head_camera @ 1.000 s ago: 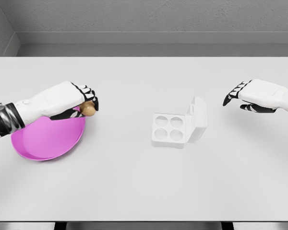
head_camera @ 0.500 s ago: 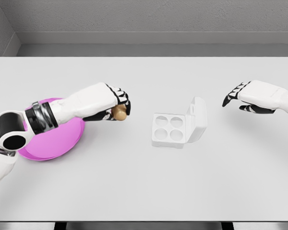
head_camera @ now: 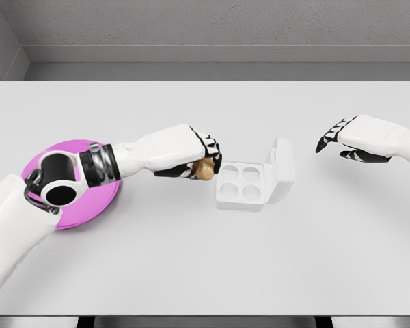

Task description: Pack egg into the box and close the box lid

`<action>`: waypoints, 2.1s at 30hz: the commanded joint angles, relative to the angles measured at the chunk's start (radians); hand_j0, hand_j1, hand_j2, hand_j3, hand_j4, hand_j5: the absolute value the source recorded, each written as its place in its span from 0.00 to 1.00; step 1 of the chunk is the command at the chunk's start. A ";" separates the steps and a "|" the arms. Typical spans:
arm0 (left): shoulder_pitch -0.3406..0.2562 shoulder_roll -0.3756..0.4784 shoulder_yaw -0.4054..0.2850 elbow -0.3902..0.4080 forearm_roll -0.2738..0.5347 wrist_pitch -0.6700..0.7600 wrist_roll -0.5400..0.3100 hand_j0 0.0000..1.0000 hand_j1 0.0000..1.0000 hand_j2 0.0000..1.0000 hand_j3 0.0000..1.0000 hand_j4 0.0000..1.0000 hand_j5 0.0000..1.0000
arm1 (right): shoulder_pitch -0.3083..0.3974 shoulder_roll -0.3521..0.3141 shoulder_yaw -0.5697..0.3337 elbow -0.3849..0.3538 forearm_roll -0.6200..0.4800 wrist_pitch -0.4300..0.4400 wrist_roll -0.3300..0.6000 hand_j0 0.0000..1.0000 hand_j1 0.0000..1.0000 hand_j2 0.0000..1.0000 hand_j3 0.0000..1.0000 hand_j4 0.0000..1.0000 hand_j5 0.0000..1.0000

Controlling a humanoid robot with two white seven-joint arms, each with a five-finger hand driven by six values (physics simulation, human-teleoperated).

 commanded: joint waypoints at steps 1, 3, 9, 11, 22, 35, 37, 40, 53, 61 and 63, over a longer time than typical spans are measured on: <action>0.000 -0.017 -0.042 0.016 0.005 0.002 0.001 0.27 0.27 0.27 0.27 0.27 0.27 | 0.000 0.000 0.000 0.000 -0.005 0.003 0.000 0.62 0.62 0.62 0.62 0.62 0.62; -0.018 -0.032 -0.045 0.025 0.005 0.002 -0.001 0.27 0.27 0.27 0.27 0.27 0.27 | 0.000 0.000 0.000 0.002 -0.005 0.003 0.000 0.62 0.62 0.62 0.62 0.62 0.62; -0.067 -0.090 -0.071 0.094 0.005 0.002 -0.004 0.27 0.27 0.27 0.27 0.27 0.27 | 0.000 0.000 0.000 0.000 -0.005 0.003 0.000 0.62 0.62 0.62 0.62 0.62 0.62; -0.072 -0.112 -0.077 0.106 0.003 0.002 -0.004 0.27 0.27 0.27 0.27 0.27 0.27 | 0.000 0.000 0.000 -0.001 -0.005 0.003 0.000 0.62 0.62 0.62 0.62 0.62 0.62; -0.083 -0.182 -0.084 0.189 -0.040 0.000 -0.002 0.27 0.27 0.27 0.27 0.27 0.27 | 0.000 0.011 0.000 0.000 -0.004 0.003 0.000 0.62 0.62 0.62 0.62 0.62 0.62; -0.091 -0.198 -0.082 0.235 -0.057 0.000 -0.001 0.56 0.56 0.56 0.56 0.56 0.56 | 0.000 0.011 0.001 0.000 -0.004 0.003 0.000 0.62 0.62 0.62 0.62 0.62 0.62; -0.091 -0.198 -0.082 0.235 -0.057 0.000 -0.001 0.59 0.59 0.59 0.59 0.59 0.59 | 0.000 0.011 0.001 0.002 -0.004 0.003 0.000 0.62 0.62 0.62 0.62 0.62 0.62; -0.089 -0.198 -0.081 0.235 -0.057 0.000 -0.001 0.59 0.59 0.59 0.59 0.59 0.59 | 0.000 0.012 0.001 0.003 -0.002 0.003 0.000 0.62 0.62 0.62 0.62 0.62 0.62; -0.086 -0.198 -0.081 0.231 -0.057 0.002 0.001 0.72 0.72 0.72 0.72 0.72 0.72 | 0.000 0.018 0.000 -0.001 0.008 0.003 0.000 0.62 0.62 0.62 0.62 0.62 0.62; -0.081 -0.196 -0.079 0.226 -0.057 0.002 0.002 0.73 0.73 0.73 0.73 0.73 0.73 | 0.000 0.018 0.000 -0.003 0.008 0.003 0.000 0.62 0.62 0.62 0.62 0.62 0.62; -0.081 -0.196 -0.077 0.224 -0.057 0.002 0.002 0.73 0.73 0.73 0.73 0.73 0.73 | 0.000 0.018 0.001 -0.003 0.008 0.003 0.000 0.62 0.62 0.62 0.62 0.62 0.62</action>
